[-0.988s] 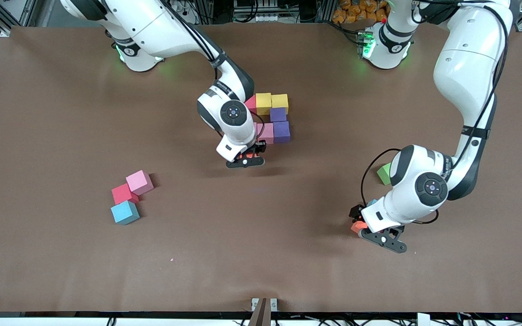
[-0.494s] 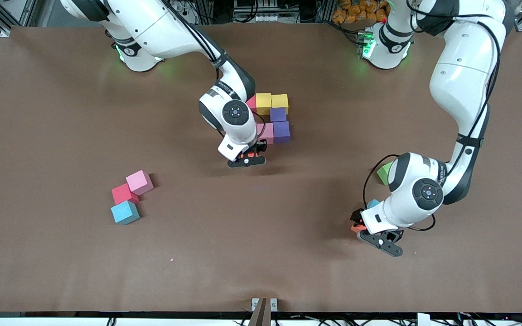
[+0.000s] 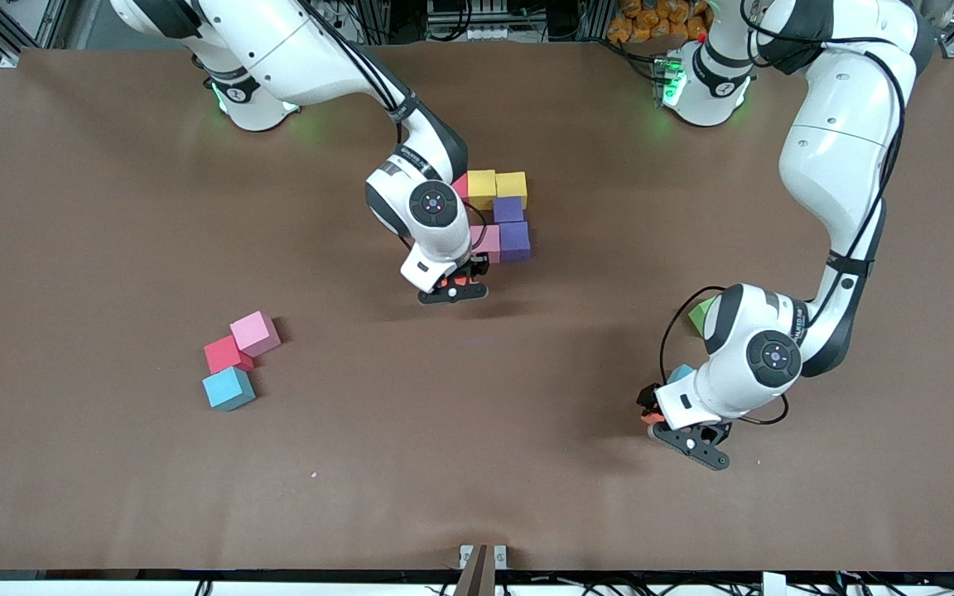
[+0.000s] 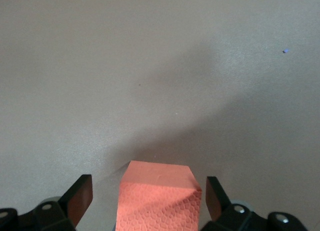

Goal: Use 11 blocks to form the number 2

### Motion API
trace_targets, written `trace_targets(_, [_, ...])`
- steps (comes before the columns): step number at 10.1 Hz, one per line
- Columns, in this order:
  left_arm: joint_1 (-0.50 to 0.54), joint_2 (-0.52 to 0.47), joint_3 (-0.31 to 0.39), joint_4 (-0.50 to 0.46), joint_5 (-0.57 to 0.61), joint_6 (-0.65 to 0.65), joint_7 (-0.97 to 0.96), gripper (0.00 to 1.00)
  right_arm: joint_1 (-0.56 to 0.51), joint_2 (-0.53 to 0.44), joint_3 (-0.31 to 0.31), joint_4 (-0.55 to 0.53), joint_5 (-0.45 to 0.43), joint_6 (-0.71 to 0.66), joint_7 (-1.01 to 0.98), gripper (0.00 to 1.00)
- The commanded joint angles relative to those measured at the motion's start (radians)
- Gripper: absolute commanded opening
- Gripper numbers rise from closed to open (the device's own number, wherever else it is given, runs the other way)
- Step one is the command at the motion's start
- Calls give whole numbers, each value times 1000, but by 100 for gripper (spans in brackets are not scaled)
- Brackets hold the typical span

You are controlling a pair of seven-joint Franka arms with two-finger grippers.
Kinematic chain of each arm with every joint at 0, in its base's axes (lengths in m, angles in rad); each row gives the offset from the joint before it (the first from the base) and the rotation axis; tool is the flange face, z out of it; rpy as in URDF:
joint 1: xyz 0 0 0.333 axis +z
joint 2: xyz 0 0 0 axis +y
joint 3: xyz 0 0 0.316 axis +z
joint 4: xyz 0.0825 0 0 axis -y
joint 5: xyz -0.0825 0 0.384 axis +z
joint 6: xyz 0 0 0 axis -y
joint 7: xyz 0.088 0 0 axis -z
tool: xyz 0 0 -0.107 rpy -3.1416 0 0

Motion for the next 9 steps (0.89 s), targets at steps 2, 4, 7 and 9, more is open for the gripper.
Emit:
trace_targets(2, [-13, 6, 15, 15, -28, -6, 22, 100, 12, -26, 4, -50, -6, -2, 36, 26])
trace_targets(4, [-13, 0, 15, 5, -29, -23, 21, 100, 12, -26, 5, -52, -4, -1, 39, 26])
trace_targets(7, [-14, -4, 8, 0, -34, -74, 13, 100, 12, -23, 13, -62, -4, 8, 40, 26])
trace_targets(9, [-11, -10, 8, -2, -31, -106, 16, 100, 10, -22, 13, -62, -6, 9, 38, 27])
